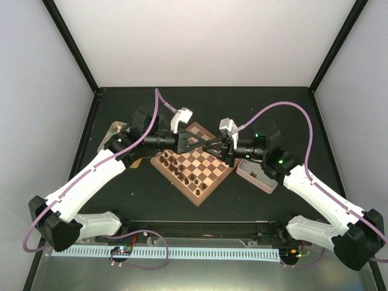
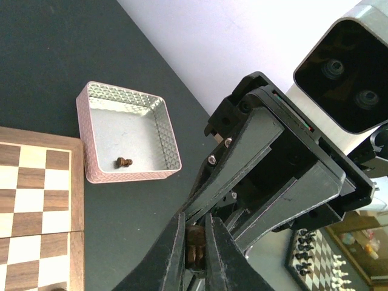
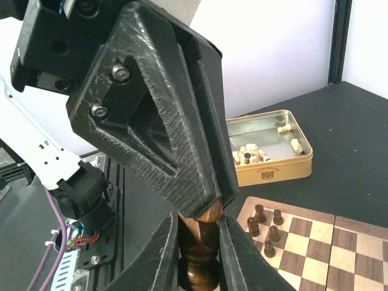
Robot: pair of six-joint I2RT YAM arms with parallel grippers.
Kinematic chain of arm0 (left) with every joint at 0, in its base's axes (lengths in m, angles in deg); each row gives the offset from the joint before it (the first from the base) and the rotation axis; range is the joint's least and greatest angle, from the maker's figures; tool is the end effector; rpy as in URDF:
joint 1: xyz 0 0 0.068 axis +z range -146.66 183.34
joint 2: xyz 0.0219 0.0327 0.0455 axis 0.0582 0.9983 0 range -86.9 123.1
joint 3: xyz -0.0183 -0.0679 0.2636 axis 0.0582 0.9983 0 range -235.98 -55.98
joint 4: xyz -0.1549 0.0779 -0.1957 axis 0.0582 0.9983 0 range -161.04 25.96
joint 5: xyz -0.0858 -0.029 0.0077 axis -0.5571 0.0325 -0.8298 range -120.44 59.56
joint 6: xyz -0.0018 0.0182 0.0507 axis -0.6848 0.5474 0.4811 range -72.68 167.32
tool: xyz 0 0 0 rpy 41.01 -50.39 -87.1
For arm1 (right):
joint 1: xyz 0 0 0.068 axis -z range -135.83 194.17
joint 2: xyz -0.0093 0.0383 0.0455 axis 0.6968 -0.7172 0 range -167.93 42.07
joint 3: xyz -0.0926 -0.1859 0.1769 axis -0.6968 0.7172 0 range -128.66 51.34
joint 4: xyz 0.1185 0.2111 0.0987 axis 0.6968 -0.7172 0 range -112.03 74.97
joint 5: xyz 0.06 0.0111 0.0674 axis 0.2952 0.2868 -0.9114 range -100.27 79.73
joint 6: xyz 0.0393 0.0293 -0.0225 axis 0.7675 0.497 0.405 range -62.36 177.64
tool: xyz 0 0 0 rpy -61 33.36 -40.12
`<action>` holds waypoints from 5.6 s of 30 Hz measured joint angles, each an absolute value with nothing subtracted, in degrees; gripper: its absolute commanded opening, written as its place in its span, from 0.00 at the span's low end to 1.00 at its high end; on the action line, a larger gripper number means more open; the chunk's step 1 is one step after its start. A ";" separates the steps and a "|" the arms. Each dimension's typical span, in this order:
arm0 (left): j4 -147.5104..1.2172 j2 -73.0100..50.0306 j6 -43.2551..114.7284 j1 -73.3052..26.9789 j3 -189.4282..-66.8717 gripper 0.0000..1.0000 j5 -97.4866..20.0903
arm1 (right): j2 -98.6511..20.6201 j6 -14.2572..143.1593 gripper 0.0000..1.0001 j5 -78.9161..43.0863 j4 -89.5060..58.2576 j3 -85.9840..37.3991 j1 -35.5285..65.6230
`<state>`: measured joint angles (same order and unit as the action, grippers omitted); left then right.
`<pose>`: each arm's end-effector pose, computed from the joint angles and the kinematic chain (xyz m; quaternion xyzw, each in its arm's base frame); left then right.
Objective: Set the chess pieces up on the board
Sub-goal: Place the chess piece on the chessboard, then adjust the storage box at the center of the board, then pick up the chess piece from the storage box.
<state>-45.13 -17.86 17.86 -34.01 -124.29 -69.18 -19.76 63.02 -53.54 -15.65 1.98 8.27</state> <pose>0.1949 -0.1768 0.3712 0.2290 0.7889 -0.5084 0.2582 0.1840 0.1635 0.3293 -0.4128 0.6419 0.4740 0.4392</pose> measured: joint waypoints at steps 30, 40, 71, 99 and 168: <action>-43.30 -19.94 30.26 -47.54 -102.00 0.02 -39.56 | -7.87 77.19 0.79 -15.29 -16.70 15.64 8.16; -46.66 -16.44 30.08 -50.70 -98.72 0.01 -33.38 | -7.76 78.80 0.79 -11.73 -16.31 16.45 8.16; -51.51 -8.70 29.60 -50.88 -97.19 0.26 -31.61 | -9.16 78.78 0.80 -10.79 -16.26 17.08 8.16; -48.41 -30.34 29.08 -51.12 -102.70 0.48 -20.48 | -43.45 95.81 0.36 -8.89 -42.38 0.19 23.64; -50.46 -31.67 30.83 -50.66 -101.63 0.51 -19.61 | -28.83 104.44 0.50 -1.72 -51.19 18.13 30.76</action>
